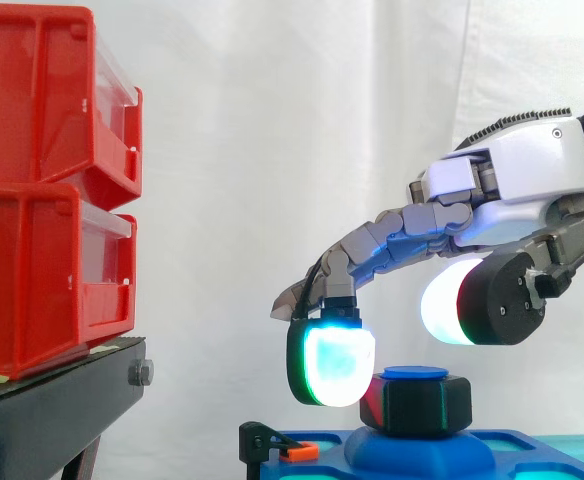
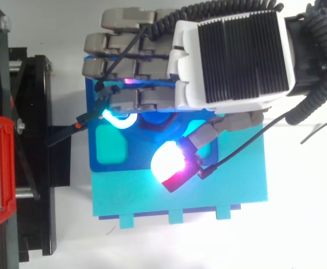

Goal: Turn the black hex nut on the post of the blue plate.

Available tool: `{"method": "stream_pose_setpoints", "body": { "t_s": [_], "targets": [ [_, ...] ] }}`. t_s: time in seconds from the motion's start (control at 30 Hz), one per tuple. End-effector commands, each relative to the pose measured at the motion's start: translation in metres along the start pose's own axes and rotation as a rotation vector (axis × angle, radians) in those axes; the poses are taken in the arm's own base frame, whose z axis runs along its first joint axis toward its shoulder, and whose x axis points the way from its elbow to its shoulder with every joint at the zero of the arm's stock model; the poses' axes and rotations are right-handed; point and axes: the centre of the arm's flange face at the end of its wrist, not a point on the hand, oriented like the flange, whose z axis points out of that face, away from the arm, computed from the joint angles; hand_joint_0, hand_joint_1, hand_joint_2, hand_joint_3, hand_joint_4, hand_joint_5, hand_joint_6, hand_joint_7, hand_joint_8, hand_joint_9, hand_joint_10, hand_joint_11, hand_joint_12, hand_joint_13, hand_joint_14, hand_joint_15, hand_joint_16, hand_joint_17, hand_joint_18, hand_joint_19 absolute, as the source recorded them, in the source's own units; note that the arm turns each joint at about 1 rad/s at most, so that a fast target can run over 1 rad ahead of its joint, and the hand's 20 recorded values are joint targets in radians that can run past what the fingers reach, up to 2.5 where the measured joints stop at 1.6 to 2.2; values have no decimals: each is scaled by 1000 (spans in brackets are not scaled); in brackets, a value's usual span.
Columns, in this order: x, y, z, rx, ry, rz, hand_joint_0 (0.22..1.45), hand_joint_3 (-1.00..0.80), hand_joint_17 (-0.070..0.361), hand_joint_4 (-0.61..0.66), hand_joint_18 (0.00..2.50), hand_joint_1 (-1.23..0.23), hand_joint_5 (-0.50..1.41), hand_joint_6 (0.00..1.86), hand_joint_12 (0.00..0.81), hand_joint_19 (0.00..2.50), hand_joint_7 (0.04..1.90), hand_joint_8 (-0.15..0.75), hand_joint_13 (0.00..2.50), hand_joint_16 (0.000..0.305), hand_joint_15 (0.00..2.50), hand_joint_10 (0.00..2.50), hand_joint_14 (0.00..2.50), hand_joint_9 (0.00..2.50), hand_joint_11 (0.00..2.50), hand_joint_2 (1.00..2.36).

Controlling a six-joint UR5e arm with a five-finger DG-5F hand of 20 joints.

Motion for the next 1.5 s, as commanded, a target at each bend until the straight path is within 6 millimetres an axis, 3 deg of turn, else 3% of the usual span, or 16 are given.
{"method": "stream_pose_setpoints", "body": {
  "t_s": [0.0, 0.9, 1.47],
  "targets": [
    [1, -5, -3, 1, 11, -1, 478, -500, 137, 182, 51, -272, -202, 503, 371, 83, 1031, 233, 203, 61, 15, 0, 0, 219, 0, 1000],
    [-3, -59, -28, -31, -1, -19, 475, -500, 138, 179, 45, -261, -200, 503, 372, 87, 1038, 234, 201, 61, 21, 0, 2, 218, 0, 1000],
    [-7, -34, -11, -44, -47, 6, 475, -500, 138, 176, 41, -257, -206, 503, 372, 86, 991, 233, 202, 61, 21, 0, 0, 218, 0, 1000]
  ]
}}
